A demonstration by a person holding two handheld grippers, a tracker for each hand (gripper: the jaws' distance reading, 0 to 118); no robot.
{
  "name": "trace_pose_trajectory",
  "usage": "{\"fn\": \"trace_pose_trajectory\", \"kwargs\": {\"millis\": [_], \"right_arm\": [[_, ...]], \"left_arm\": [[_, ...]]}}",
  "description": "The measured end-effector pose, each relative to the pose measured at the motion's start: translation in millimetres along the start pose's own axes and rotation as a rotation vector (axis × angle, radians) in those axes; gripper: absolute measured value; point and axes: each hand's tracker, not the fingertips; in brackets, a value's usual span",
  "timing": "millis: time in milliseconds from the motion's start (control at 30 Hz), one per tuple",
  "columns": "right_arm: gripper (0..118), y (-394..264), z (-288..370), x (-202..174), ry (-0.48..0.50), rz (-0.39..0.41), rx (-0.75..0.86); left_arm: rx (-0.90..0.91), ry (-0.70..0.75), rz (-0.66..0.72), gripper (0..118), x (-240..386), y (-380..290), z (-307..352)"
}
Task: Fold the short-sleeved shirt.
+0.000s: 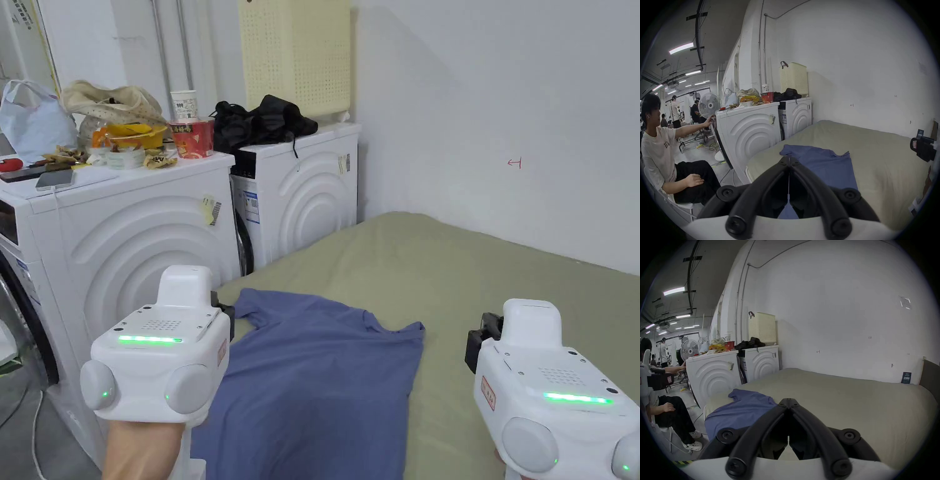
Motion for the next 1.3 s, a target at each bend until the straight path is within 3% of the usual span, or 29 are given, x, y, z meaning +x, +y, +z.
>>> {"fn": "trace_pose_trajectory", "kwargs": {"millis": [300,700,867,900,933,967,1000,1067,1133,1233,1267,1300], "right_arm": [[0,-8.9,-27.2,10.3,-0.017,-0.014,-0.046],[0,-66.5,-94.4,15.9,-0.022,0.018,-0.209],[0,-91.1,-108.5,26.2,-0.020,0.011,-0.266],[0,-94.0,-110.0,27.4,-0.019,0.013,-0.271],[0,-97.7,-112.4,28.6,-0.021,0.013,-0.278],[0,-100.4,-114.1,30.0,-0.024,0.008,-0.289],[0,-103.3,-114.4,31.8,-0.021,-0.005,-0.296],[0,-108.0,-114.7,34.4,-0.024,-0.015,-0.309],[0,-112.8,-114.9,37.0,-0.029,-0.019,-0.320],[0,-114.9,-111.0,42.8,-0.033,-0.020,-0.329],[0,-115.1,-109.8,44.8,-0.035,-0.017,-0.330],[0,-114.7,-108.8,47.3,-0.038,-0.013,-0.330]], "left_arm": [[-0.075,-0.072,-0.032,0,33.8,-6.6,-59.1],[-0.507,-0.219,-0.033,0,111.5,-70.4,-270.0],[-0.616,-0.273,-0.100,3,130.5,-82.2,-312.8],[-0.636,-0.293,-0.102,14,132.7,-86.2,-321.8],[-0.637,-0.305,-0.085,44,135.0,-89.8,-328.3],[-0.673,-0.297,-0.092,104,139.0,-93.9,-333.5],[-0.724,-0.297,-0.110,118,143.2,-100.0,-340.1],[-0.703,-0.227,-0.181,105,152.2,-99.2,-331.8],[-0.741,-0.222,-0.260,106,160.7,-110.0,-342.6],[-0.779,-0.233,-0.205,94,160.2,-123.0,-342.6],[-0.768,-0.221,-0.205,79,158.1,-120.2,-343.0],[-0.746,-0.221,-0.202,56,162.3,-118.1,-338.3]]}}
